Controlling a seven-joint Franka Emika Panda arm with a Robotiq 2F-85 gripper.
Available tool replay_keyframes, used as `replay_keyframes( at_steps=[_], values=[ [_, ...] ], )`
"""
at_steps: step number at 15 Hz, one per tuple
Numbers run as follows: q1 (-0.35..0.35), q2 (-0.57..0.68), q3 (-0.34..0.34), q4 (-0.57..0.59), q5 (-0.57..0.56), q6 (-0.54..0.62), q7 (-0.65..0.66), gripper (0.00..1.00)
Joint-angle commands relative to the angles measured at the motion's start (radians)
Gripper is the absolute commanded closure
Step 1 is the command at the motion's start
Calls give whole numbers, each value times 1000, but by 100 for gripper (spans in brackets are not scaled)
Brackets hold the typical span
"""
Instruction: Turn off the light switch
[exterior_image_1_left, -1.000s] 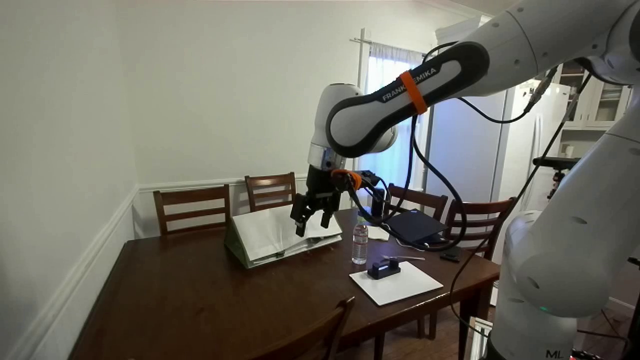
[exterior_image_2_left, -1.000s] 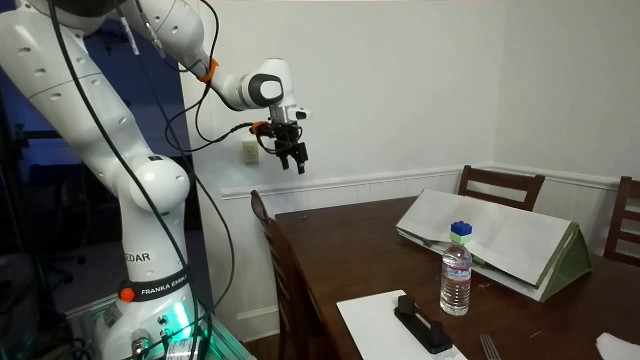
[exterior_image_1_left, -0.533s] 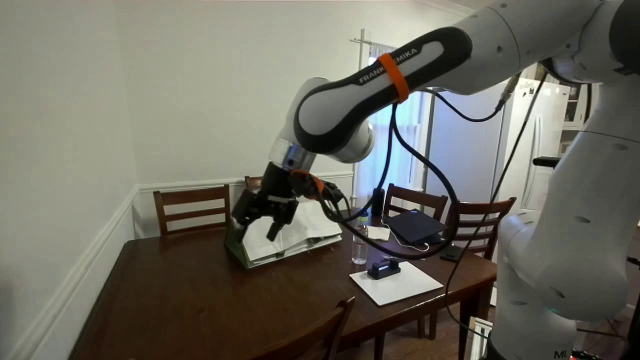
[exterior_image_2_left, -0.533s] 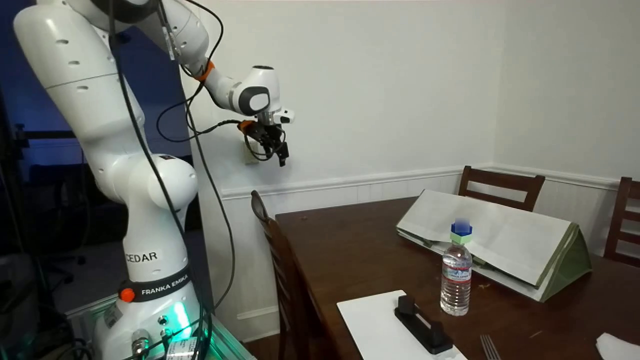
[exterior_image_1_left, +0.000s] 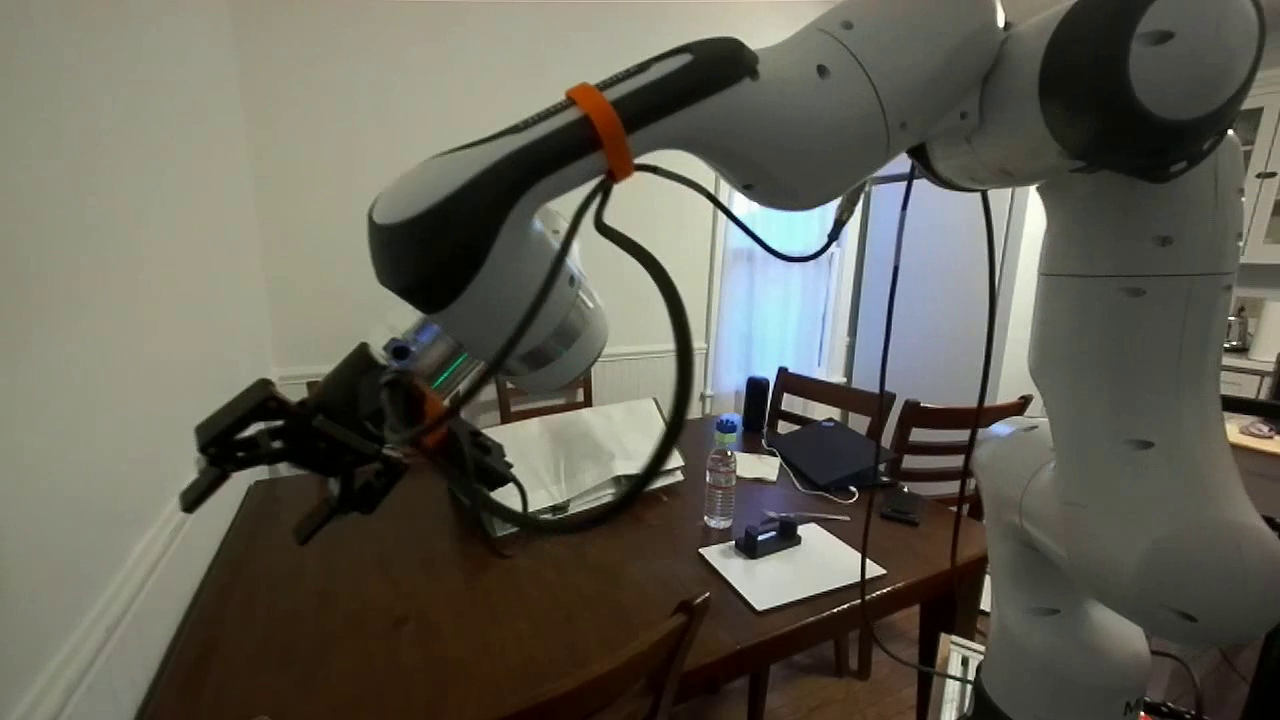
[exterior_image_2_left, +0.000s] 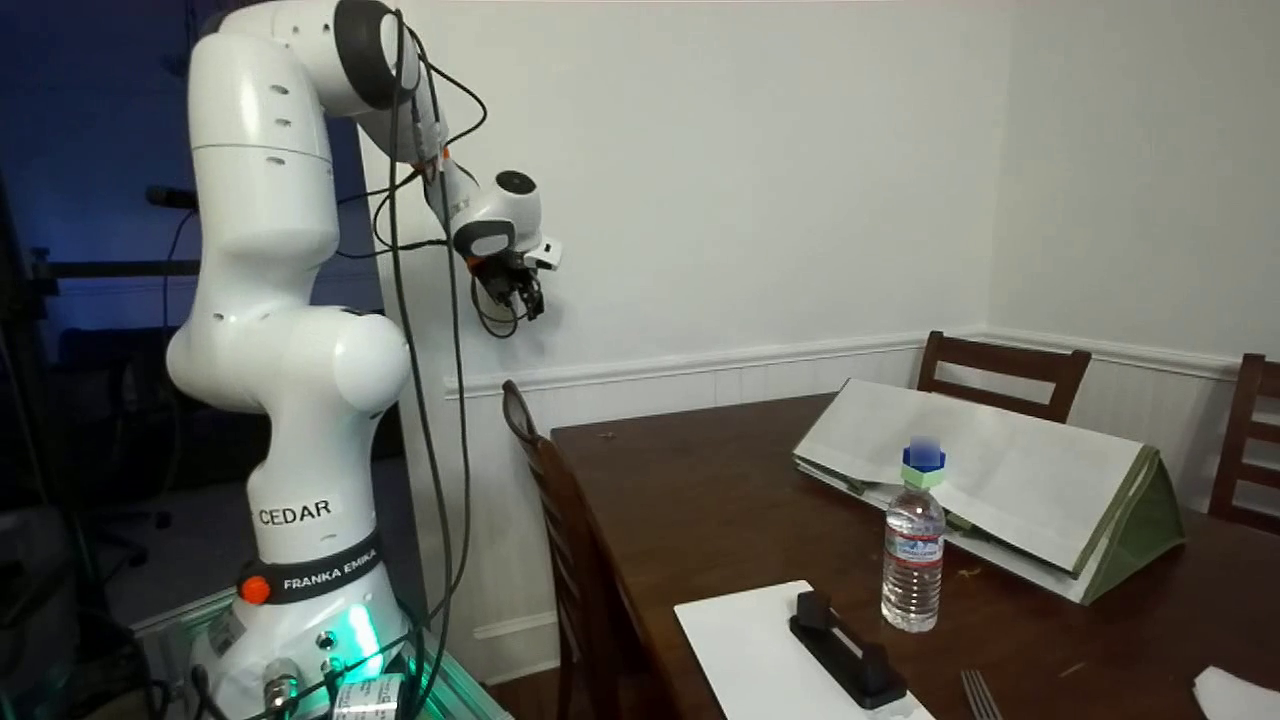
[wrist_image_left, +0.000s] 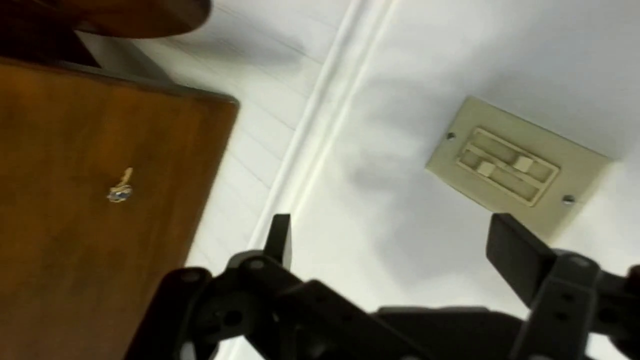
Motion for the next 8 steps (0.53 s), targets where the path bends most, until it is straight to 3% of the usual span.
replay_keyframes(
  at_steps=[1, 2, 4, 5, 6, 8],
  values=[
    [-41, 139, 82, 206, 274, 1, -204, 0],
    [-66, 169, 113, 245, 352, -10, -254, 0],
    [-58, 199, 108, 233, 500, -19, -361, 0],
    [-61, 210, 108, 221, 520, -29, -374, 0],
    [-41, 171, 94, 203, 439, -9, -309, 0],
    [-45, 207, 94, 204, 475, -12, -346, 0]
  ],
)
